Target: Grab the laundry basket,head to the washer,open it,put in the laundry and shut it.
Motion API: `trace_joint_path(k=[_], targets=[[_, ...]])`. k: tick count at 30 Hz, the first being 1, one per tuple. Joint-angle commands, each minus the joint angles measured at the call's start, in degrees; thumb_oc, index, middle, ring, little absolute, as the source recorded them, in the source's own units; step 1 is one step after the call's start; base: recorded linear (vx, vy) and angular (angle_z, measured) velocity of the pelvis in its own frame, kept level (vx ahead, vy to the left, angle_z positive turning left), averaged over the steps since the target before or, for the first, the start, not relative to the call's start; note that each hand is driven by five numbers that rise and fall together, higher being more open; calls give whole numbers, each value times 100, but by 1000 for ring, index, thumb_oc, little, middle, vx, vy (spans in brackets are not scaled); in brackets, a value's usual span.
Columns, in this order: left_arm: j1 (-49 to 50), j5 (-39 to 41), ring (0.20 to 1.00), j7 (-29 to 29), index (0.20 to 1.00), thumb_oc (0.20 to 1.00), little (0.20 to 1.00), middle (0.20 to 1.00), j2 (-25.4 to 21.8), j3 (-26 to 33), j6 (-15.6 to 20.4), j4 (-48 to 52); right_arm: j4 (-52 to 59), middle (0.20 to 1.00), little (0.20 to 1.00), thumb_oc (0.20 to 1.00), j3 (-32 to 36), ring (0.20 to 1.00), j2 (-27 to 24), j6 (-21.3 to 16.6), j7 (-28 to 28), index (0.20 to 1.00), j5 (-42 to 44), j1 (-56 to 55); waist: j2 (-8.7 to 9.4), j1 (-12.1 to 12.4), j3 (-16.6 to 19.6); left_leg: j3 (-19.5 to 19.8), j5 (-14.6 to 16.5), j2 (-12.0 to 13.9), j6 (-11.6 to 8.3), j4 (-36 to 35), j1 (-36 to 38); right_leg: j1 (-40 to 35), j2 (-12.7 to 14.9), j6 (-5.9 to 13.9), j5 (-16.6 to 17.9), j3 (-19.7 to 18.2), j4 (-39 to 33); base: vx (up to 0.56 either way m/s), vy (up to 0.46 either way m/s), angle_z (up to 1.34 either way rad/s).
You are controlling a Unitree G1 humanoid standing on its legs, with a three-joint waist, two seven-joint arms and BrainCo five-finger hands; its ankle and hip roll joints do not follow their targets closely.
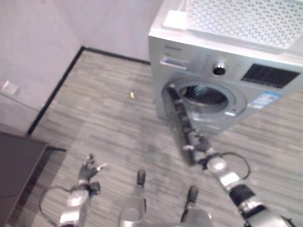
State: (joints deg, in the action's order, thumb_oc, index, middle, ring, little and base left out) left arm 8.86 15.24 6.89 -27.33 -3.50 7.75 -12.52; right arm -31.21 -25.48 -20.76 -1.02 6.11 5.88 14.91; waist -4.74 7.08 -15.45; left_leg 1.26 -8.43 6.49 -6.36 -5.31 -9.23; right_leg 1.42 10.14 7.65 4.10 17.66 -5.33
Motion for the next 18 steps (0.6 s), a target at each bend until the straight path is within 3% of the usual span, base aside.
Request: trace_joint_path(k=[1,2,3,4,5,6,7,8,9,10,11,13,15,16,17,18], targets=[[226,-791,1000,-332,1000,1000,1000,1000,-863,107,295,960,101,1000,1000,1000,-257,1000,364,-253,-491,1000,247,18,91,263,246,-45,680,-71,242,268,146,117,374,-59,-532,-332,433,38,-28,-1],[235,-983,1000,-423,1000,1000,1000,1000,-1094,158,245,1428,79,1000,1000,1000,-251,1000,367,-229,-531,1000,230,-83,86,269,265,-54,720,-42,228,286,196,53,361,-56,-569,-318,435,53,-43,0],[374,-1353,1000,-779,1000,1000,1000,1000,-1660,543,136,2728,-36,1000,1000,1000,-190,1000,362,-177,-593,1000,74,-274,70,274,311,-64,730,-11,213,290,255,-46,339,-41,-569,-277,383,41,-38,2],[391,-1351,1000,-784,1000,1000,1000,1000,-1661,559,127,2745,-36,1000,1000,1000,-196,1000,366,-177,-593,1000,73,-273,75,267,316,-63,726,-13,214,289,249,-42,340,-41,-564,-276,377,38,-35,8],[421,-1502,1000,-982,1000,1000,1000,1000,-1986,827,148,3425,-134,1000,1000,1000,-87,1000,366,-144,-618,1000,51,-364,45,275,336,-78,769,8,197,286,306,-105,324,-22,-603,-255,368,24,-39,10],[444,-1512,1000,-1337,1000,1000,1000,1000,-2574,1359,-5,4329,-363,1000,1000,1000,24,1000,406,-85,-661,1000,-77,-569,68,241,384,-102,778,27,182,293,369,-183,300,-12,-594,-255,332,56,-57,9],[252,-1409,1000,-1508,1000,1000,1000,1000,-2933,1495,-77,4565,-472,1000,1000,1000,62,1000,389,-41,-687,1000,-150,-683,58,209,417,-107,827,46,166,308,423,-240,288,2,-636,-245,340,19,-40,4],[256,-1393,1000,-1521,1000,1000,1000,1000,-2950,1515,-104,4595,-473,1000,1000,1000,76,1000,407,-41,-688,1000,-157,-677,76,216,411,-104,797,37,172,312,400,-225,294,0,-604,-243,329,28,-33,3],[22,-915,1000,-1724,1000,1000,1000,1000,-3323,1609,-194,4851,-621,1000,1000,1000,113,1000,373,5,-704,1000,-281,-790,72,191,448,-113,819,52,160,333,450,-276,288,9,-626,-233,350,59,-42,2],[-529,131,1000,-1921,1000,1000,1000,1000,-3904,1378,-332,5039,-746,1000,1000,1000,34,1000,272,97,-777,1000,-643,-996,77,85,519,-139,896,78,137,381,559,-400,279,23,-692,-209,388,62,-43,-3],[-601,143,1000,-1918,1000,1000,1000,1000,-3921,1317,-332,5015,-743,1000,1000,1000,62,1000,277,98,-778,1000,-648,-1001,82,104,519,-132,870,70,142,383,538,-389,284,23,-666,-203,379,69,-32,0],[-1785,1597,1000,-2196,1000,1000,1000,1000,-4224,-260,-605,4809,-1113,1000,1000,1000,-59,1000,263,188,-792,1000,-810,-1109,75,-144,567,-146,952,76,140,467,652,-472,277,31,-709,-239,465,53,-9,-6],[-3403,2616,1000,-2423,1000,1000,1000,1000,-4336,-2309,-886,4488,-1384,1000,1000,1000,-35,1000,218,210,-803,1000,-973,-1136,52,-273,587,-206,1012,92,163,558,731,-478,265,45,-708,-337,542,64,20,-17],[-4193,3356,1000,-2487,1000,1000,1000,1000,-4119,-3711,-1120,4195,-1740,1000,1000,1000,-30,1000,161,230,-723,1000,-1100,-1129,41,-489,570,-343,1104,139,179,624,882,-465,255,61,-726,-497,645,46,30,-33],[-4283,3360,1000,-2484,1000,1000,1000,1000,-4105,-3796,-1109,4164,-1742,1000,1000,1000,0,1000,173,229,-723,1000,-1100,-1133,52,-455,579,-347,1088,136,181,620,866,-448,257,61,-710,-501,637,71,50,-68],[-4781,3902,1000,-2701,1000,1000,1000,1000,-3500,-5171,-1540,3390,-1978,1000,1000,1000,12,1000,121,251,-717,1000,-1077,-1132,70,-789,559,-538,1162,194,198,642,1048,-383,237,81,-734,-719,769,36,33,-74]])
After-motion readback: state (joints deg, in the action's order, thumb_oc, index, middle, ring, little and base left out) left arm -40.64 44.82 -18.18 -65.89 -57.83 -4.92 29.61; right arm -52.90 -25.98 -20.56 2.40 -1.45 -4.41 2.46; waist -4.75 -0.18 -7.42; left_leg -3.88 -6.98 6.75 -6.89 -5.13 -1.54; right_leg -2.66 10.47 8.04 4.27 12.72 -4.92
